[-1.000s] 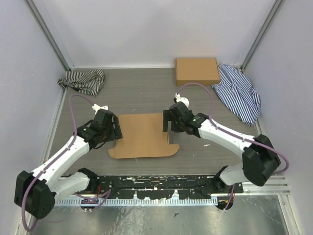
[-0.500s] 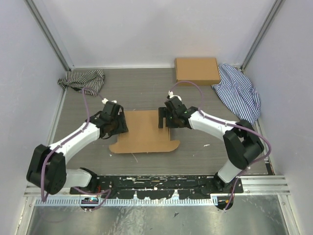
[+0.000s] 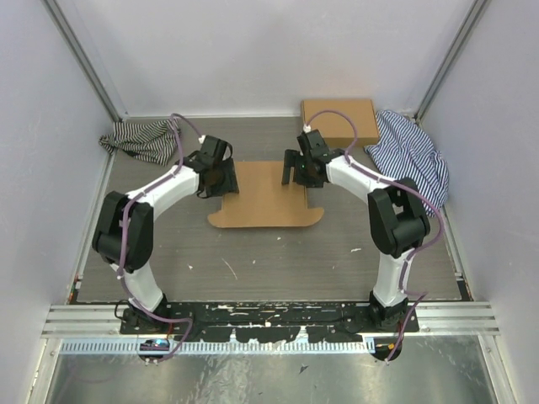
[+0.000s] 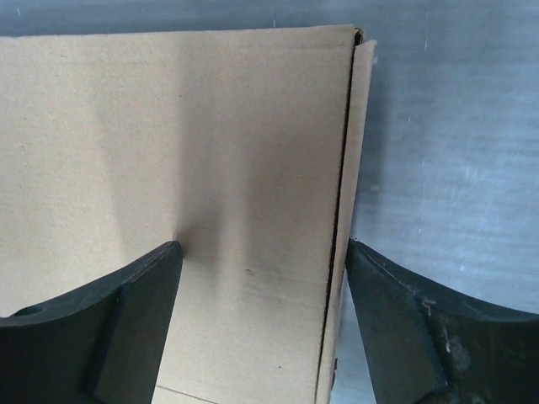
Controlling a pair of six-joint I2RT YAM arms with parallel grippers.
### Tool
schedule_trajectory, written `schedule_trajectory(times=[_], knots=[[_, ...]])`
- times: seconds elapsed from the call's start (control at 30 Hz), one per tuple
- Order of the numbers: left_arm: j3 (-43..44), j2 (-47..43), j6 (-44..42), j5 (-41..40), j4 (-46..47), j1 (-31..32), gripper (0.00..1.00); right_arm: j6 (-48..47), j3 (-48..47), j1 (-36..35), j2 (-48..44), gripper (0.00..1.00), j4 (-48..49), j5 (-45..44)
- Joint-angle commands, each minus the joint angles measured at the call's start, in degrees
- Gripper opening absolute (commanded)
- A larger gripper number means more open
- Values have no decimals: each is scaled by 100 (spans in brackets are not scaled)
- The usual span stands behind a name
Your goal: Fold the paper box
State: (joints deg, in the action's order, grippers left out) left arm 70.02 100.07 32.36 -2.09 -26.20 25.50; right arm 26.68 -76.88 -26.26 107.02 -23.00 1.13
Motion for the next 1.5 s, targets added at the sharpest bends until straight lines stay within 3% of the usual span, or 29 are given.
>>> schedule_trajectory(times=[0.0,0.1,0.2,0.43,0.77,1.0,1.47], knots=[[793,376,-112,404,-198,-94,59,-256,-941,-20,243,84,-189,285],[1084,381,-218,191,-461,-154,61,-309,-1242,-14,272,88,-407,-74],[1081,132,-340,-107,-624,-287,65,-335,-1298,13,116,100,-586,-398],[603,-1015,-493,-203,-799,-589,69,-446,-1056,16,-716,100,-1026,-845],[-1565,-2567,-214,717,131,-588,71,-297,906,-81,-2441,100,-1020,66],[-1761,-2442,-228,922,434,-587,78,-448,1392,-403,-2509,100,-809,-11],[-1549,-1696,-368,1275,549,-552,76,-514,1181,-414,-1855,100,-629,-384]])
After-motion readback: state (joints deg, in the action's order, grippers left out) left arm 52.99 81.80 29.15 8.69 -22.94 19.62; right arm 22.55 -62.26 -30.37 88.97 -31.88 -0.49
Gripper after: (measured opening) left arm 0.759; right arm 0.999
